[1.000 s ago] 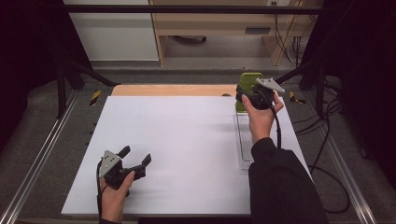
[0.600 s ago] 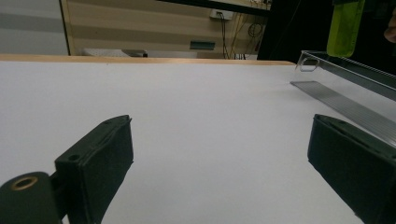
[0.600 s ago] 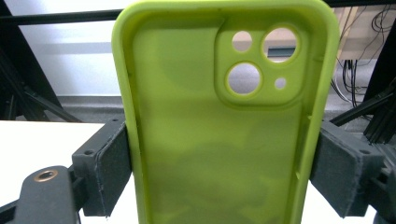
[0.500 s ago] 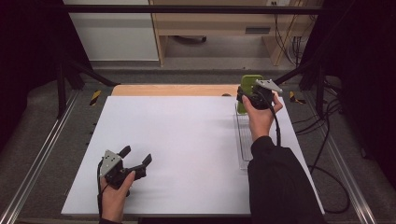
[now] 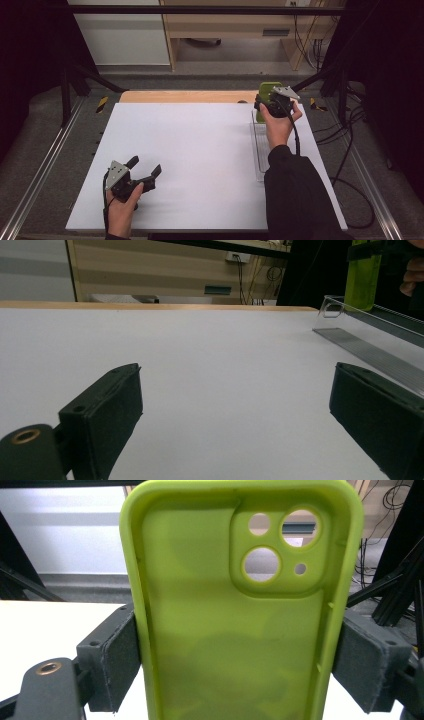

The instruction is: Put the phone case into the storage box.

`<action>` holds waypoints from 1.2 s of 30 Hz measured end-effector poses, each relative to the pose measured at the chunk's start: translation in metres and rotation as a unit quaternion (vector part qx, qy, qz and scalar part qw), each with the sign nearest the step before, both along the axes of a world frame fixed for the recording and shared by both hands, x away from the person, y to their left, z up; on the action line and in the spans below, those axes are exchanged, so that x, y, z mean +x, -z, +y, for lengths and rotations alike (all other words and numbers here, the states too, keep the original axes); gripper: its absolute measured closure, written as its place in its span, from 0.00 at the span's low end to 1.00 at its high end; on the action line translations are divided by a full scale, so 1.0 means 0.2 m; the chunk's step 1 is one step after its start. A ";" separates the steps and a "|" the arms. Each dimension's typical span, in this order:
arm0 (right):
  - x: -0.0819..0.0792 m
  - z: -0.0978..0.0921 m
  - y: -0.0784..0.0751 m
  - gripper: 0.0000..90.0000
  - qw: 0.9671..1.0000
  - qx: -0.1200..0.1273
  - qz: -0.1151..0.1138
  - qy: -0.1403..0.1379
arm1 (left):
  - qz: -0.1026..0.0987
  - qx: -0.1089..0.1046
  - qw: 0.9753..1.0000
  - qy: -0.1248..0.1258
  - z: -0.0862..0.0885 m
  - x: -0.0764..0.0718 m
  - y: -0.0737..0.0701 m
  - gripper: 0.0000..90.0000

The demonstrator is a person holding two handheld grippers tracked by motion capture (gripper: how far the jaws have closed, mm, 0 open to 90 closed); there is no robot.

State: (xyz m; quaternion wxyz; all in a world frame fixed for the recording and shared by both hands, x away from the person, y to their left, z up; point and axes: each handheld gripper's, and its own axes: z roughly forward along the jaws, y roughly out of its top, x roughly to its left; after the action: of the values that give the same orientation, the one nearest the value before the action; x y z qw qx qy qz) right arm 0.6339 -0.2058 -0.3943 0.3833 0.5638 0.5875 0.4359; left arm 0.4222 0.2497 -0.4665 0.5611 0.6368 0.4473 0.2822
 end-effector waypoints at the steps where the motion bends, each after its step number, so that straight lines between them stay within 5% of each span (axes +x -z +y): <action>1: 0.00 0.00 0.00 0.18 1.000 -0.002 0.001 0.001 | 0.000 0.000 1.000 0.000 0.00 0.00 0.00 0.07; 36: 0.07 0.00 0.11 0.18 0.999 -0.009 0.030 0.007 | 0.001 0.001 1.000 0.006 0.00 0.01 0.01 0.07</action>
State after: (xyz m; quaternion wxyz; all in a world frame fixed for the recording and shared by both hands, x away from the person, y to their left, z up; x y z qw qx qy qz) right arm 0.6470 -0.2050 -0.4158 0.3740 0.5770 0.5987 0.4108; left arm 0.4237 0.2488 -0.4677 0.5618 0.6403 0.4439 0.2782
